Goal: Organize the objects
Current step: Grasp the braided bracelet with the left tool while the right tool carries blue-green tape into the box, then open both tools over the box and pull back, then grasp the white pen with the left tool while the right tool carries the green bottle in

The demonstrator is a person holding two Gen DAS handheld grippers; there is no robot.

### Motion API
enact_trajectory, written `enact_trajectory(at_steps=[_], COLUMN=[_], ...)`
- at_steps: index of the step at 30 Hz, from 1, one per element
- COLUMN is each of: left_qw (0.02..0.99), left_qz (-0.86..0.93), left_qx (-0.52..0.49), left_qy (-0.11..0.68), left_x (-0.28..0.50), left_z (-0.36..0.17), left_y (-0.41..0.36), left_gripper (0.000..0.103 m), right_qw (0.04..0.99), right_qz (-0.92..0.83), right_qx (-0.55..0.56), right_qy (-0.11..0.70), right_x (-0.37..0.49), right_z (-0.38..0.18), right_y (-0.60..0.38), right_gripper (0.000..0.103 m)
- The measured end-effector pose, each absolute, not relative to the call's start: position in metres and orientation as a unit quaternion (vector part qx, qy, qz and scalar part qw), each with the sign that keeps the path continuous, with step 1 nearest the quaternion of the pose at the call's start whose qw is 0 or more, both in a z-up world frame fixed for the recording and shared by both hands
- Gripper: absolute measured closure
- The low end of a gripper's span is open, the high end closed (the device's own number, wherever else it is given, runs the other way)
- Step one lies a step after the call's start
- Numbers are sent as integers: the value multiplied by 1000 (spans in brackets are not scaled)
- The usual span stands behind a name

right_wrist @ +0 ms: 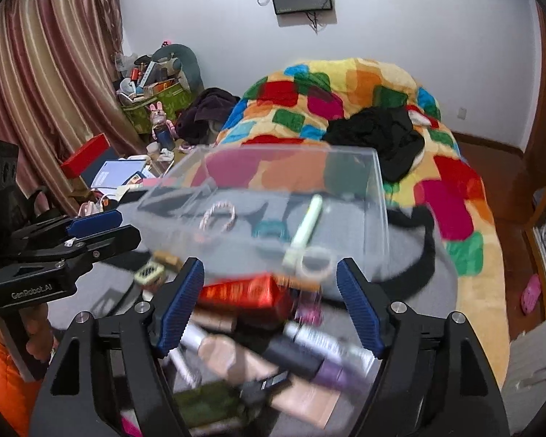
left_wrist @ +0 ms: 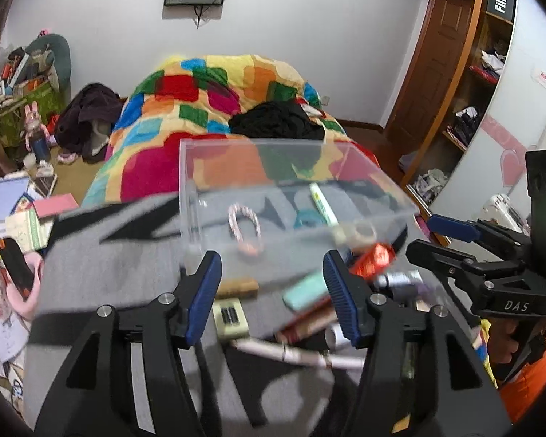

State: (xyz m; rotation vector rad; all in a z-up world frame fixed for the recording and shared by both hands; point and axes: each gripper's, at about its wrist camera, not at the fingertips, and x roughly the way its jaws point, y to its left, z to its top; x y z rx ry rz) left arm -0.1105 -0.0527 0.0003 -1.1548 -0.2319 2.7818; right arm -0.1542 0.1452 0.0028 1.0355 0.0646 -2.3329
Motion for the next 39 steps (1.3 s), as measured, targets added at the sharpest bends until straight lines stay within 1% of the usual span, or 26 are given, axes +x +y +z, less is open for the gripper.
enact_trajectory(at_steps=[8,10,12,14,19,25,29,31,34,36,39], left_qw=[52,39,14,0,-18,-30,-29,-33,-36,-35,-33], left_qz=[907,905,906,905,892,889,887,887,888,888,890], left_qx=[-411,-416,-415,-414,-436,-449,-453,-453,-452,-453,-448], left_qy=[-79,-80,-82,-96,-122,-87,-86,-82,-77,-77,-75], left_x=[-73,-68,-65,-67,-78,-78,-66,-58,-45,-38,-33], left_z=[-34,-39,-44,-49,-62,-68,-66,-65,-64,-65,-63], left_y=[-40,-35,-31,-28,-21,-13,-26,-31,-40,-45,-46], left_gripper=[44,41,35,35,35,35,42,43,51,58,61], right_qw=[305,303,298,283,281,271,260,259,265,271,270], right_qz=[-859,-859,-859,-865,-865,-868,-869,-869,-868,-866,-866], right_qx=[410,412,414,409,411,413,419,419,418,419,418], right_qy=[30,32,41,62,59,47,48,47,45,42,43], right_x=[-107,-101,-96,-93,-91,-89,-88,-88,-88,-88,-88], right_z=[-23,-29,-35,-41,-46,-49,-55,-58,-60,-61,-63], right_y=[139,136,134,132,145,171,181,186,191,191,190], right_gripper=[31,31,31,31,31,31,31,34,46,54,63])
